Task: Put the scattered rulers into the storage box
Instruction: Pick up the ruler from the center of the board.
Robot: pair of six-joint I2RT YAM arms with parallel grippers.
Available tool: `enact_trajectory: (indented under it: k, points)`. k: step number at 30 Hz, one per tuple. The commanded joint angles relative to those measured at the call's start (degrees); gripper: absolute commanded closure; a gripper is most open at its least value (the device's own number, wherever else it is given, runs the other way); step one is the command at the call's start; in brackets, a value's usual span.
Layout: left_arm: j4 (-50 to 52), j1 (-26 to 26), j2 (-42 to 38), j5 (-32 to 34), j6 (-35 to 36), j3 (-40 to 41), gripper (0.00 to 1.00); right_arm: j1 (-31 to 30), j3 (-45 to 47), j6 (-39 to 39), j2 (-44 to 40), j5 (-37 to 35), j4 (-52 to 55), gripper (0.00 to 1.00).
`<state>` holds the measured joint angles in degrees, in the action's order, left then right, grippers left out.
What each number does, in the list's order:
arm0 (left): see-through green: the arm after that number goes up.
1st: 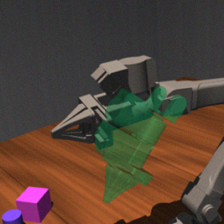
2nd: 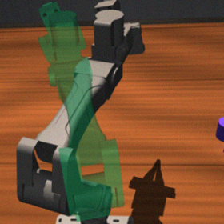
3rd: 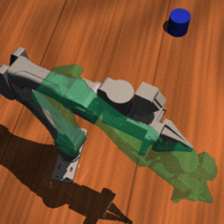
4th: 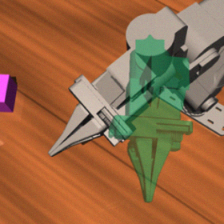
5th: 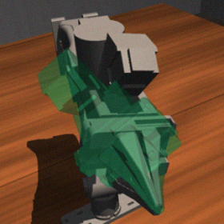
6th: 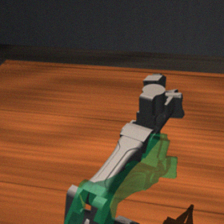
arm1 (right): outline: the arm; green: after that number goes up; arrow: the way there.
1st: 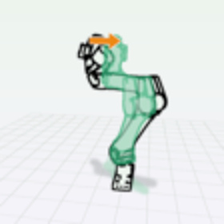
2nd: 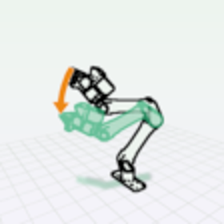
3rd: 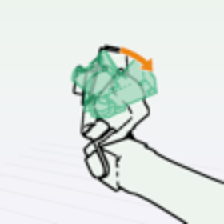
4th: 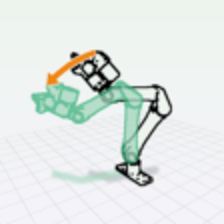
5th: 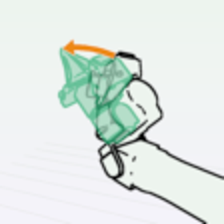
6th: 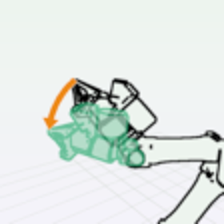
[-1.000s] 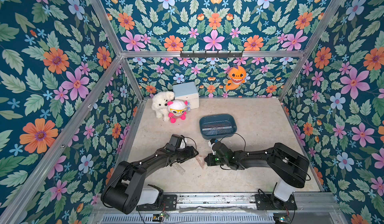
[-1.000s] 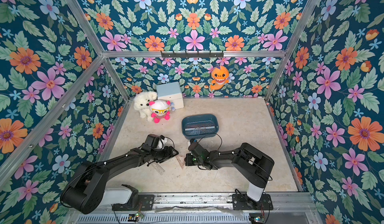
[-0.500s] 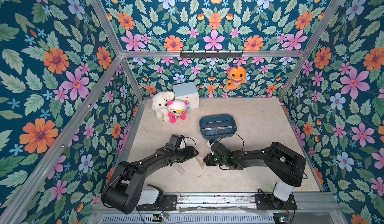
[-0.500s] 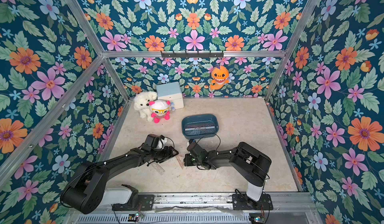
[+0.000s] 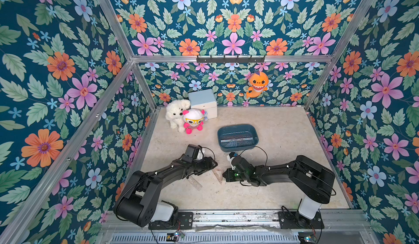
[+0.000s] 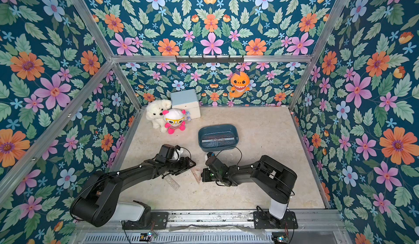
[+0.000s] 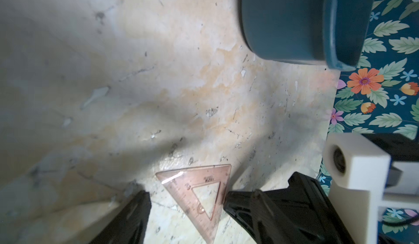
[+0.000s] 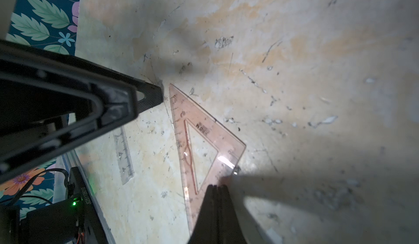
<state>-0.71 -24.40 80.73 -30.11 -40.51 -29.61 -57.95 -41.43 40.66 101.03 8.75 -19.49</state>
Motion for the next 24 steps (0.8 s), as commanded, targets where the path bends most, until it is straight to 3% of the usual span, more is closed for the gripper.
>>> enact_trajectory:
  k: [1, 24]
  points:
    - [6.2, 0.1, 0.3, 5.6, -0.2, 0.9, 0.25, -0.1, 0.2, -0.4, -1.0, -0.4, 3.4, 1.0]
    - [6.3, 1.4, -0.8, 5.6, 0.4, 2.0, 0.24, 0.0, -3.3, -2.0, 0.9, 1.0, 4.5, 1.0]
